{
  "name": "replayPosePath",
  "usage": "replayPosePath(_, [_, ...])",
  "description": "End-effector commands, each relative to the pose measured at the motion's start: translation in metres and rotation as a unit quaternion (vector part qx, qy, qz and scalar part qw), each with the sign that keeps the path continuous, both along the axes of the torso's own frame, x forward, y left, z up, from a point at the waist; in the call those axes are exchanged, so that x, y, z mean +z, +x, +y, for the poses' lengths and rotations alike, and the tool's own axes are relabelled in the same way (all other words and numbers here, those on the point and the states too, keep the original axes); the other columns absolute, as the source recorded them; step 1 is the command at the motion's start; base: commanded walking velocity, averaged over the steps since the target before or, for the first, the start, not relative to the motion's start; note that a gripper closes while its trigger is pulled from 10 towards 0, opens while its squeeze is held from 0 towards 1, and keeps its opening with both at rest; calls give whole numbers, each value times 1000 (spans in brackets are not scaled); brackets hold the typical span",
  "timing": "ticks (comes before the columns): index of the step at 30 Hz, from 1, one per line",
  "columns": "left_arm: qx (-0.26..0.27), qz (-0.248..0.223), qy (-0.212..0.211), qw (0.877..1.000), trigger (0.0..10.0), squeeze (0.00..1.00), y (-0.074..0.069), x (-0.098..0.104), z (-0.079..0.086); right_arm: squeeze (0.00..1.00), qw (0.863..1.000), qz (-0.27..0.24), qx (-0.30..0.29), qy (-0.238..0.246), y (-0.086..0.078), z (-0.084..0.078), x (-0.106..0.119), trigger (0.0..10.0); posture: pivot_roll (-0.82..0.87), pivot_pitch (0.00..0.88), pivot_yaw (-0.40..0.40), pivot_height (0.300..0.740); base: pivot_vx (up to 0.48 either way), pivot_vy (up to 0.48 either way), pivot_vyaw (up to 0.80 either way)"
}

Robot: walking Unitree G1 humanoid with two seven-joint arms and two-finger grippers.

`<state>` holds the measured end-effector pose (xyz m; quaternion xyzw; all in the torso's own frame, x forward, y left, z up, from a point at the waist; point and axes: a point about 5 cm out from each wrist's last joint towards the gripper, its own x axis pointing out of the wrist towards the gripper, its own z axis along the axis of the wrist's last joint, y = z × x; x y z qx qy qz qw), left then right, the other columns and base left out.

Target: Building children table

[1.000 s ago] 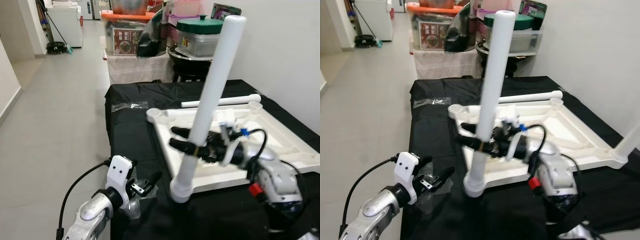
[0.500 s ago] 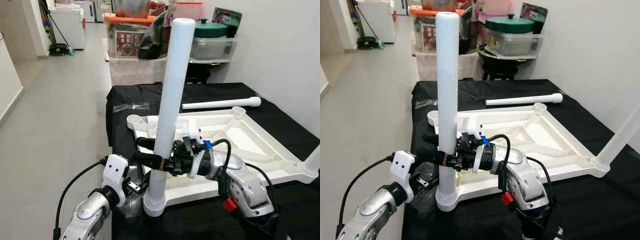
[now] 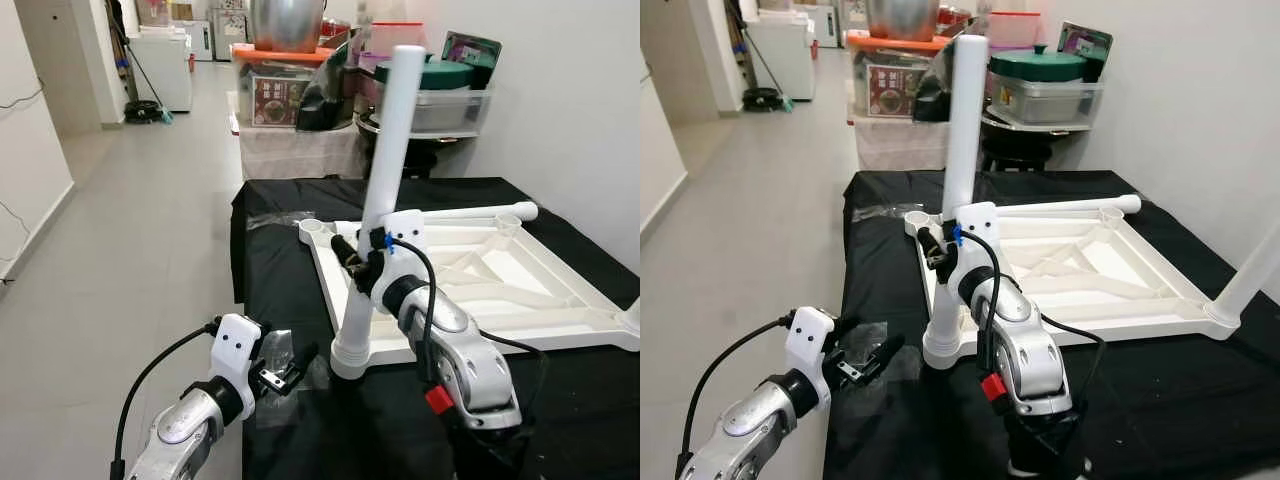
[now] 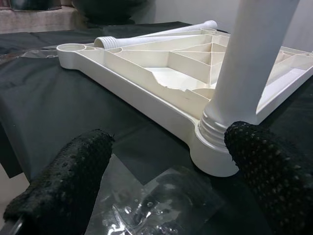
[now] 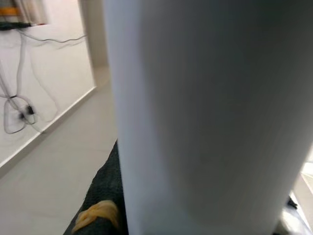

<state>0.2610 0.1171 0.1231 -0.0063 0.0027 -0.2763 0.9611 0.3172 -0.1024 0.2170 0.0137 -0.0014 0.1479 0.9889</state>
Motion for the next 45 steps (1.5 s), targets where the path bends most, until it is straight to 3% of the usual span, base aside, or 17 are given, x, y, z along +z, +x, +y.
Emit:
replayPosePath(1, [-6, 0, 0, 1000, 10000, 0, 0, 0, -1, 0, 994, 50, -95, -7, -2, -23, -18, 0, 73, 0, -76, 740, 0, 0, 0])
replayPosePath(5, [-6, 0, -1, 1000, 10000, 0, 1, 0, -1, 0, 985, 49, -163, -1, -3, -31, -17, 0, 73, 0, -77, 740, 0, 0, 0])
replayPosePath(7, [-6, 0, -2, 1000, 10000, 0, 1, 0, -2, 0, 969, 44, -242, 5, -4, -42, -13, 0, 74, 0, -76, 740, 0, 0, 0])
replayPosePath(8, [-6, 0, -2, 1000, 10000, 0, 1, 0, -2, 0, 969, 44, -242, 5, -4, -42, -13, 0, 74, 0, -76, 740, 0, 0, 0])
replayPosePath(11, [-6, 0, -4, 1000, 10000, 0, 0, 0, -3, 0, 946, 39, -323, 18, -7, -50, -8, 0, 74, 0, -75, 740, 0, 0, 0])
replayPosePath(23, [-9, 0, -4, 1000, 10000, 0, 1, 0, -3, 0, 938, 36, -344, 23, -9, -48, -8, 0, 72, 0, -71, 740, 0, 0, 0])
replayPosePath(25, [-10, 1, -4, 1000, 10000, 0, 1, 0, -3, 0, 942, 43, -331, 24, -7, -44, -9, 10000, 71, 0, -71, 740, 0, 0, 0])
replayPosePath(29, [-11, 2, -5, 1000, 10000, 0, 0, 0, -3, 0, 950, 37, -310, 31, -6, -40, -8, 10000, 71, 0, -71, 740, 0, 0, 0])
replayPosePath(30, [-11, 3, -5, 1000, 10000, 0, 0, -1, -3, 1000, 952, 32, -301, 40, -7, -40, -7, 10000, 70, 0, -71, 740, 0, 0, 0])
replayPosePath(35, [-12, 3, -4, 1000, 10000, 0, 0, -1, -4, 1000, 955, 27, -293, 41, -7, -39, -6, 10000, 69, 0, -70, 740, 0, 0, 0])
replayPosePath(36, [-12, 3, -4, 1000, 10000, 0, 0, -1, -4, 165, 956, 21, -291, 31, -5, -41, -5, 10000, 69, 0, -72, 740, 0, 0, 0])
replayPosePath(37, [-12, 3, -4, 1000, 10000, 0, 0, -1, -4, 165, 956, 16, -290, 24, -4, -42, -4, 10000, 69, 0, -72, 740, 0, 0, 0])
replayPosePath(38, [-12, 3, -3, 1000, 10000, 0, 0, -1, -4, 0, 961, -4, -275, 35, 0, -44, 0, 10000, 69, 0, -73, 740, 0, 0, 0])
replayPosePath(40, [-12, 3, -3, 1000, 10000, 0, 0, -1, -3, 0, 963, -18, -264, 44, 2, -46, 3, 10000, 69, 0, -73, 740, 0, 0, 0])
replayPosePath(41, [-11, 2, -3, 1000, 10000, 0, 0, -1, -3, 0, 984, -58, -159, 62, 9, -47, 10, 10000, 71, 0, -76, 740, 0, 0, 0])
replayPosePath(43, [-11, 2, -3, 1000, 10000, 0, 0, -1, -3, 0, 987, -66, -132, 64, 11, -47, 12, 10000, 71, 0, -76, 740, 0, 0, 0])
replayPosePath(45, [-10, 3, -3, 1000, 10000, 0, 0, -1, -3, 0, 995, -91, -34, 18, 16, -62, 12, 10000, 65, 0, -75, 740, 0, 0, 0])
